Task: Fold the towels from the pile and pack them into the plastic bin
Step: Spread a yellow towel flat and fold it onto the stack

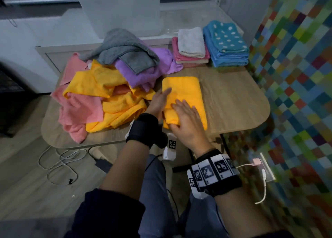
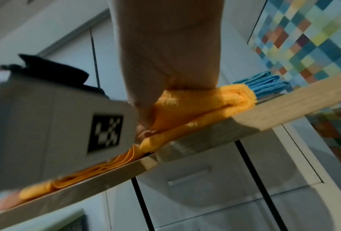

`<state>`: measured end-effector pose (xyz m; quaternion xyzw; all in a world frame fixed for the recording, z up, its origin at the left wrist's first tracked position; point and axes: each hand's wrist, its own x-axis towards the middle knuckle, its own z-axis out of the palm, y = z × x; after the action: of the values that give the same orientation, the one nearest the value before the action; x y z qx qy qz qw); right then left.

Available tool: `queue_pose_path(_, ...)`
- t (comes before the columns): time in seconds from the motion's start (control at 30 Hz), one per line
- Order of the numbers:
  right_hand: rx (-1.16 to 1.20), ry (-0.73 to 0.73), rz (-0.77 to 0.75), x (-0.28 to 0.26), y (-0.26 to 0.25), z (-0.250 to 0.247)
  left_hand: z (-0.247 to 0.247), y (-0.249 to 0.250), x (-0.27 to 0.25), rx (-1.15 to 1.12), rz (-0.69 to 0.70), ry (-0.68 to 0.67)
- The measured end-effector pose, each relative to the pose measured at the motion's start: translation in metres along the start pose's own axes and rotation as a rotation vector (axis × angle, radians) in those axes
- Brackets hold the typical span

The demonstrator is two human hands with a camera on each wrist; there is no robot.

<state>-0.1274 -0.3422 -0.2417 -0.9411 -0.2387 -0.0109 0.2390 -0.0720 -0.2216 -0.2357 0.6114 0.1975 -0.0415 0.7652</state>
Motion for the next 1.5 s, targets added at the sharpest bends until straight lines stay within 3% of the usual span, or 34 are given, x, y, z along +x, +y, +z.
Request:
queue_pose_path(0.07,-0.013,-0.09,-0.008,-0.001,0.003,0.002,0.001,-0.002,0.002,0.169,0.074,0.068)
queue_pose_path(0.2,0.251,0.07,0.032,0.002,0.008,-0.011,0.0,-0.001,0.009,0.251,0.144,0.004)
queue_pose_path(0.27,0.141,0.093,0.052,0.006,0.02,-0.012,-0.002,0.0,0.011,0.424,0.268,0.021)
queue_pose_path(0.4,-0.127,-0.022,0.08,0.004,0.037,0.006,-0.005,-0.007,0.015,0.899,0.442,0.124)
queue_pose_path(0.5,-0.102,-0.014,0.061,0.003,0.038,0.009,-0.005,-0.012,0.016,1.041,0.352,0.253)
queue_pose_path(0.57,0.029,-0.022,0.063,0.006,0.04,0.003,-0.004,-0.012,0.015,1.082,0.35,0.257)
queue_pose_path(0.63,0.202,0.101,0.115,0.011,0.042,-0.005,-0.002,-0.01,0.014,1.1,0.385,0.24)
queue_pose_path(0.73,0.329,0.292,0.359,0.018,0.044,-0.025,-0.001,-0.007,0.012,1.109,0.316,0.247)
queue_pose_path(0.8,0.464,0.227,0.538,0.022,0.046,-0.036,0.003,-0.006,0.006,1.171,0.255,0.232)
queue_pose_path(0.9,0.654,0.045,0.663,0.028,0.046,-0.045,0.013,-0.003,-0.001,1.093,0.24,0.175)
queue_pose_path(0.97,0.729,0.005,0.694,0.033,0.044,-0.05,0.017,0.001,-0.003,0.906,0.286,0.12)
queue_pose_path(1.07,0.854,0.088,0.684,0.049,0.047,-0.073,0.021,0.019,-0.006,0.466,0.32,0.043)
queue_pose_path(1.13,0.913,0.155,0.646,0.063,0.05,-0.096,0.029,0.042,-0.002,0.315,0.424,0.046)
queue_pose_path(1.23,0.962,0.243,0.582,0.089,0.055,-0.134,0.052,0.079,0.01,0.307,0.649,-0.021)
queue_pose_path(1.33,1.161,0.047,0.606,0.115,0.064,-0.17,0.078,0.109,0.034,0.284,0.656,-0.05)
queue_pose_path(1.4,1.153,-0.029,0.656,0.134,0.077,-0.187,0.094,0.124,0.05,0.285,0.621,-0.071)
queue_pose_path(1.5,1.053,0.153,0.68,0.166,0.099,-0.206,0.116,0.143,0.074,0.344,0.632,-0.114)
